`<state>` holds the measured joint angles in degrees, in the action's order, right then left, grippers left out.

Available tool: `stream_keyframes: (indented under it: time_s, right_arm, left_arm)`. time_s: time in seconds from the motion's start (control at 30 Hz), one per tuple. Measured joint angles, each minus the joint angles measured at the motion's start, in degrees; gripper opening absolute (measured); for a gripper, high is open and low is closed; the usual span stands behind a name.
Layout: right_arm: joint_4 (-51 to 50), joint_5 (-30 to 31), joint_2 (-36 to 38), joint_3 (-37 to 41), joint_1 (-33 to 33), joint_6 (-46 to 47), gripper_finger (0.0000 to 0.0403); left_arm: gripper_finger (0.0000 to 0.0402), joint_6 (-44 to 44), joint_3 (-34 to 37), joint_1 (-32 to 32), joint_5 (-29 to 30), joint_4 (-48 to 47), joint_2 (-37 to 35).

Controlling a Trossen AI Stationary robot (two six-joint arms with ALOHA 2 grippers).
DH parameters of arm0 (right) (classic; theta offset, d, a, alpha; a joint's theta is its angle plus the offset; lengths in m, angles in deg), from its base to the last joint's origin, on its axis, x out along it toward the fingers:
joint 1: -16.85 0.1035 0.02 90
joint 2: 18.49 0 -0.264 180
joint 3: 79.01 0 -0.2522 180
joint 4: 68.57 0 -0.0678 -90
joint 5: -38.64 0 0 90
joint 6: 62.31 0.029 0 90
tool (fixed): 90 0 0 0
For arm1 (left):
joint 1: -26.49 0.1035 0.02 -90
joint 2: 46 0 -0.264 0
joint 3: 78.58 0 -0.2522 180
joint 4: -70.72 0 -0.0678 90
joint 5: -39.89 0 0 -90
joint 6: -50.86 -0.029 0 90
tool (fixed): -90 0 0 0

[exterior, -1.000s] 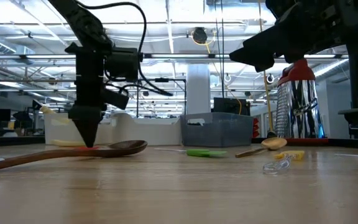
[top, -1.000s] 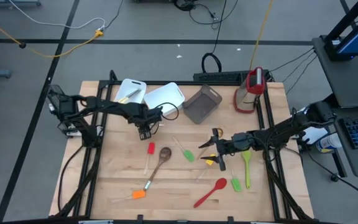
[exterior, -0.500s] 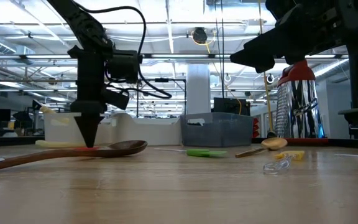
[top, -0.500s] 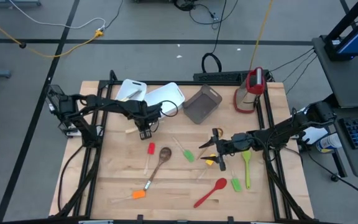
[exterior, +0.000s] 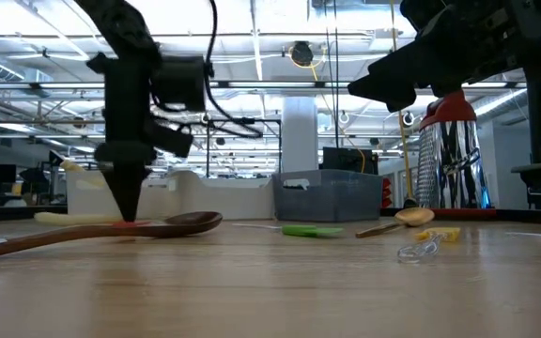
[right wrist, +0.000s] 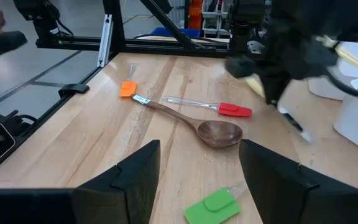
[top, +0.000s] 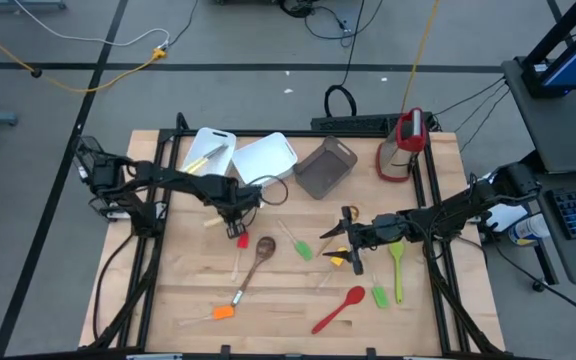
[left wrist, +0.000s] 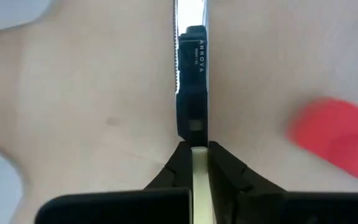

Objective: Pick & Place Kitchen Items
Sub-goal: Put the yellow kitchen knife into the left white bin

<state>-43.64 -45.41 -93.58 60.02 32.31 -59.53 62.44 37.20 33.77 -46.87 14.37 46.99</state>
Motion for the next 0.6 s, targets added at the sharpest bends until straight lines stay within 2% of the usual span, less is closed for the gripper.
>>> stream_keyframes:
  time_s: [0.17,0.33,0.5,0.6]
  right_arm:
    - [0.02,-0.01,0.0,0.0,0.0,0.87,0.0212]
    - [0.02,0.0,-0.01,0.0,0.0,1.05,0.0212]
    - [0.18,0.0,-0.02,0.0,0.0,1.05,0.0212]
    - [0.51,0.0,-0.01,0.0,0.0,1.04,0.0212]
  left_arm:
    - [0.003,5.21,0.0,-4.4,1.36,-0.72,-4.86]
    - [0.0015,8.86,-0.11,-8.64,3.73,-1.89,-10.73]
    - [0.0021,14.68,-1.04,-9.43,5.75,-2.85,-16.64]
    - [0.003,12.67,-3.39,-9.4,6.18,-3.55,-18.99]
